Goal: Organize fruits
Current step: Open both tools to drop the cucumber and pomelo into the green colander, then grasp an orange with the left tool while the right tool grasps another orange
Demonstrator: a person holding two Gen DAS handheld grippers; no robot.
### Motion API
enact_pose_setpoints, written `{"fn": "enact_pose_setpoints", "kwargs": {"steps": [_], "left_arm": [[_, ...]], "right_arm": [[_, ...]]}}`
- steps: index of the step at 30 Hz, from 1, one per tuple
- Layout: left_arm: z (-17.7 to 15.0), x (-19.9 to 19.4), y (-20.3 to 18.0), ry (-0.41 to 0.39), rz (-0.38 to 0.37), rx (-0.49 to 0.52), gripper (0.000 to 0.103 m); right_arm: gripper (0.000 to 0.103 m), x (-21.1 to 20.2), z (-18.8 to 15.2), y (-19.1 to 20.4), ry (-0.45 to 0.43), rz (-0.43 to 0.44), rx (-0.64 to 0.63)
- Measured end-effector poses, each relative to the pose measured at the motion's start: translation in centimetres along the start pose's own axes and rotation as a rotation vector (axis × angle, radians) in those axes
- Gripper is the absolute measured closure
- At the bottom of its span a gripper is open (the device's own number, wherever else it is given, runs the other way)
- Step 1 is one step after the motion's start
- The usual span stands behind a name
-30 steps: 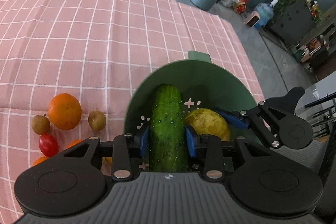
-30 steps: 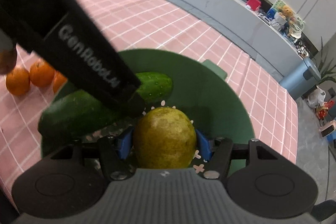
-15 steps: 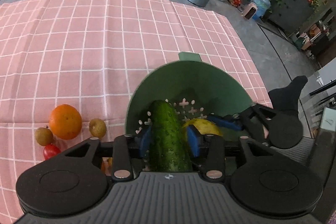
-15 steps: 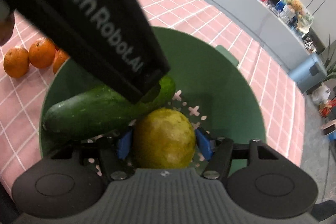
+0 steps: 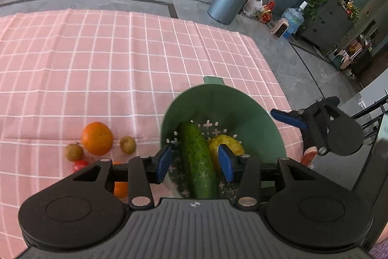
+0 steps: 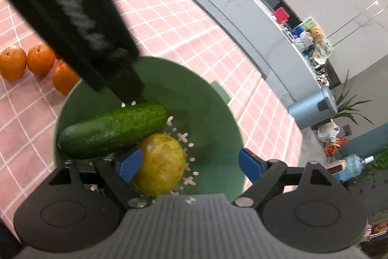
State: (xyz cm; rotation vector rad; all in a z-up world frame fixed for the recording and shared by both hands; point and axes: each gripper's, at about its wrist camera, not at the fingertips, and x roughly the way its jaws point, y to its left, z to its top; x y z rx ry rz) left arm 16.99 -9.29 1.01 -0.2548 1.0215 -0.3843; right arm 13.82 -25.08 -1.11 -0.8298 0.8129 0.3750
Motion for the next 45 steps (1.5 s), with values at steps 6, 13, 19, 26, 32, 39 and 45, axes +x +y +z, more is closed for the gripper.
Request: {"fn": "enact_pose_setpoints", "kwargs": {"steps": [6,13,19,26,32,39,45], "left_arm": [[-1.0,-3.0,1.0,-0.056,0.032,0.03,0.051],[-2.5,-6.1,2.3,-0.119,0.026,0.075,0.051],[-4.1,-8.2,3.7,-0.195,0.069,0.138,0.051],[-6.1,-8.7,6.3,-0.205,0.085,0.148,0.051],[-7.7,-8.4,8.0,-0.193,0.077,0.141,0.051],[-8.9,-7.2,10.1,-0.158,0.061,0.129,0.051],[-9.7,-5.6,11.0,-0.101,0.039,0.135,0.051]], "right_arm": [[0.02,-3.2,0.5,-0.5,-0.044,-0.019,0.073],[0.02,-5.4,1.3,0.0,-0.171,0.038,0.317],[0.02,-6.1,1.5,3.0,-0.258,0.066,0.496],[0.02,-6.5,1.4,6.6,-0.317,0.109,0.659],[0.026,-6.6,1.6,9.5,-0.345,0.147,0.688],[0.044,-4.6,1.4,11.2,-0.281,0.151,0.669],[0.051,-2.7,0.7,11.5,-0.232,0.167,0.678]]}}
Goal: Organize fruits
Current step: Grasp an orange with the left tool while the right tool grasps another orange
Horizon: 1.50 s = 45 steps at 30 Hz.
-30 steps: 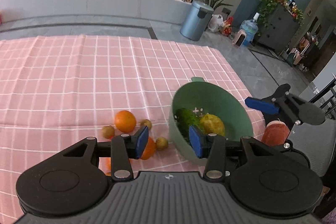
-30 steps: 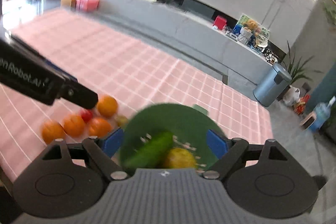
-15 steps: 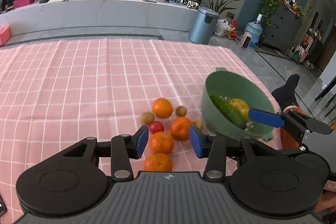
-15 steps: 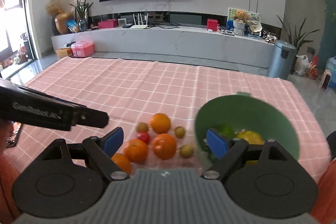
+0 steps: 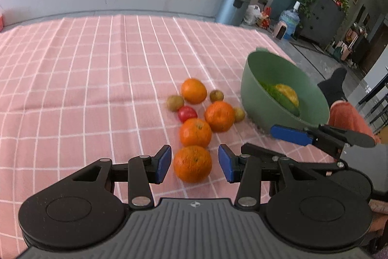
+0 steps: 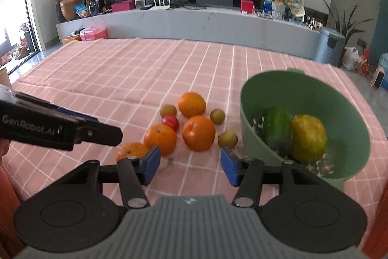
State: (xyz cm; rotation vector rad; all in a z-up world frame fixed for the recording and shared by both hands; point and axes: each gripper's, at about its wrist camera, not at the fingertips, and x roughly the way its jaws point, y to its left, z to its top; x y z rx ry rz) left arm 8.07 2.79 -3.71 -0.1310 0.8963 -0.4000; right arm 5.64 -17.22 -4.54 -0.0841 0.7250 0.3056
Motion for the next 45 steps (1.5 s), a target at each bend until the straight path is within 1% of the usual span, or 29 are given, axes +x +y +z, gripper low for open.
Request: {"fn": "enact_pose_setpoints", "kwargs": {"steps": [4,9,14,19,21,23,28,31,33,37,39,42,45], "left_arm": [[-0.7,1.3,0.3,0.032,-0.005,-0.005,0.051],[-1.1,2.4,0.3,0.048,-0.025,0.002,0.049],[-1.5,3.3,-0.2,0.044,0.022,0.039,0.045],[-1.7,4.0,0.3,0.04,-0.021,-0.002,0.044],[-1.8,4.1,0.3,0.036,-0.026,0.001,0.044],[-1.8,4.1,0.3,0.031,-0.041,0.003,0.051],[-1.8,3.4,0.2,0.025,-0.03,0.0,0.053],[-1.5,2.2,0.5,-0.006,-0.029,-0.004,0.054],[-1.2,1.6,1.0,-0.026,-0.005,-0.033,0.054],[-0.6,1.0,2.0,-0.061,0.036,-0.081,0.054],[-0.4,0.8,2.2,-0.068,0.041,-0.09,0.054],[-0.3,0.9,2.4,-0.071,0.042,-0.095,0.054],[-0.3,1.2,2.5,-0.064,0.045,-0.097,0.054]], "right_arm": [[0.053,0.7,-0.6,-0.4,0.013,-0.013,0.001],[0.054,1.5,-0.7,-0.8,0.025,0.003,0.012],[0.055,2.2,-0.8,-1.2,0.035,0.003,0.021],[0.055,2.7,-1.0,-1.8,0.039,0.007,0.052],[0.055,2.9,-1.0,-2.2,0.038,0.016,0.073],[0.055,3.0,-0.9,-2.5,0.037,0.029,0.1],[0.055,3.3,-0.6,-2.4,0.02,0.046,0.124],[0.055,3.6,-0.1,-1.9,0.007,0.046,0.127],[0.057,3.8,0.3,-1.7,0.001,0.043,0.134],[0.06,4.6,0.8,-1.5,-0.004,0.031,0.18],[0.063,5.2,1.0,-1.1,-0.003,0.002,0.191],[0.064,6.0,1.1,-0.7,0.002,-0.056,0.217],[0.064,6.6,1.1,-0.6,-0.003,-0.088,0.249]]}}
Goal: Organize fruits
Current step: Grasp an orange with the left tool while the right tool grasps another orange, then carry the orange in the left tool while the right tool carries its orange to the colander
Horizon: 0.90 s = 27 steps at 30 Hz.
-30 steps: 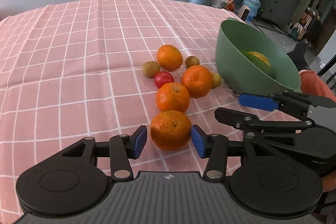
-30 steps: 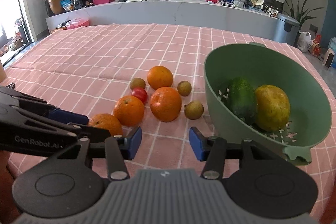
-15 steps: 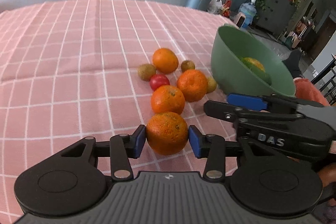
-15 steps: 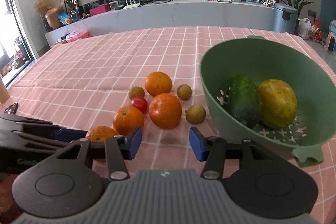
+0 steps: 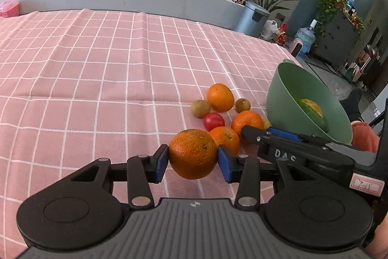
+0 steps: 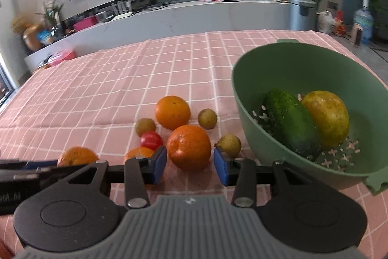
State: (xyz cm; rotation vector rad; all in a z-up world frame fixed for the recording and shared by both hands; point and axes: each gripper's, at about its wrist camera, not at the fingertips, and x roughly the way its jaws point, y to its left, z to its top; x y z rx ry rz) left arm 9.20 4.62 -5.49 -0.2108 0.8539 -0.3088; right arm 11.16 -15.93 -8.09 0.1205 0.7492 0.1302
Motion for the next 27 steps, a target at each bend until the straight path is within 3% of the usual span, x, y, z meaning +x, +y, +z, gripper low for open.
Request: {"fn": "enact_pose_setpoints", "kwargs": {"steps": [6,17,27], "left_arm": [[-0.1,0.6,0.2,0.01,0.002,-0.005,0.054],[-0.3,0.2,-0.1,0.01,0.011,0.002,0.054],[0.5,-1.8,-1.4,-0.028,0.03,0.013,0.054]], "right_arm": [[0.063,0.8,0.3,0.2,-0.004,-0.01,0.043],[0.064,1.4,0.1,0.9,-0.006,-0.044,0.004],[0.066,-2.5,0.7,0.7,-0.037,0.03,-0.037]]}}
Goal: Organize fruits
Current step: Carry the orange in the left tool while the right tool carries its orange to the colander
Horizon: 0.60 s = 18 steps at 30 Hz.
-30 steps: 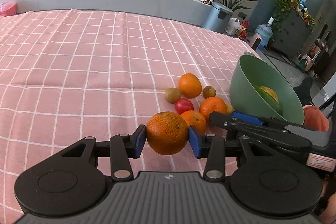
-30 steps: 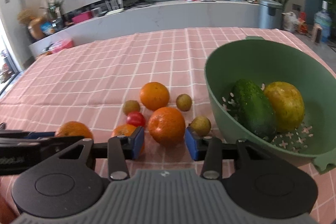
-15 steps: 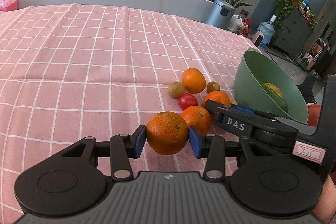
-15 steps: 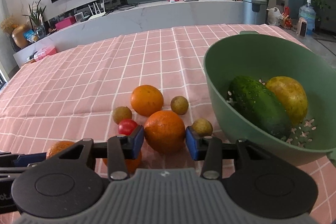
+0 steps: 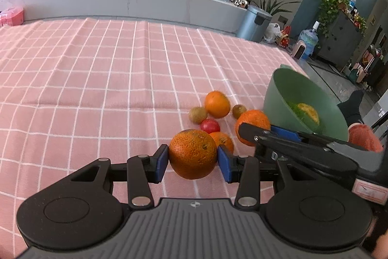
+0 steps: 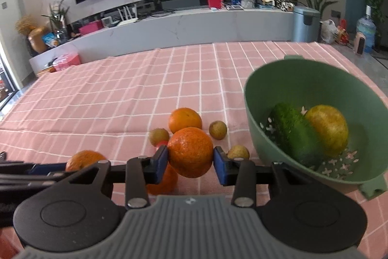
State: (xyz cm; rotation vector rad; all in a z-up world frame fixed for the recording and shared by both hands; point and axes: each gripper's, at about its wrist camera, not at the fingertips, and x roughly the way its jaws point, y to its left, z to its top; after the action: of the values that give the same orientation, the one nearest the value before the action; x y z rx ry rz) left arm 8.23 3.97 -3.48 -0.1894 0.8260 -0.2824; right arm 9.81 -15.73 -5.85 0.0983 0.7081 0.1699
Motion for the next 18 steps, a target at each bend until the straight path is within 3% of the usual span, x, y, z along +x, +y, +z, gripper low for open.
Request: {"fn": "enact_pose_setpoints", "kwargs": {"steps": [11,18], "left_arm": [[2.4,-1.8,-4.8,-0.05,-0.066,0.06,0.054],[4.9,-0.7,-9.3,-0.025,-0.186,0.095,0.054]], "right_arm": [[0.066,-7.0,2.0,-3.2,-0.088,0.04,-0.05],[0.066,-9.1,3.7,-7.9,-0.038,0.05,-0.113]]}}
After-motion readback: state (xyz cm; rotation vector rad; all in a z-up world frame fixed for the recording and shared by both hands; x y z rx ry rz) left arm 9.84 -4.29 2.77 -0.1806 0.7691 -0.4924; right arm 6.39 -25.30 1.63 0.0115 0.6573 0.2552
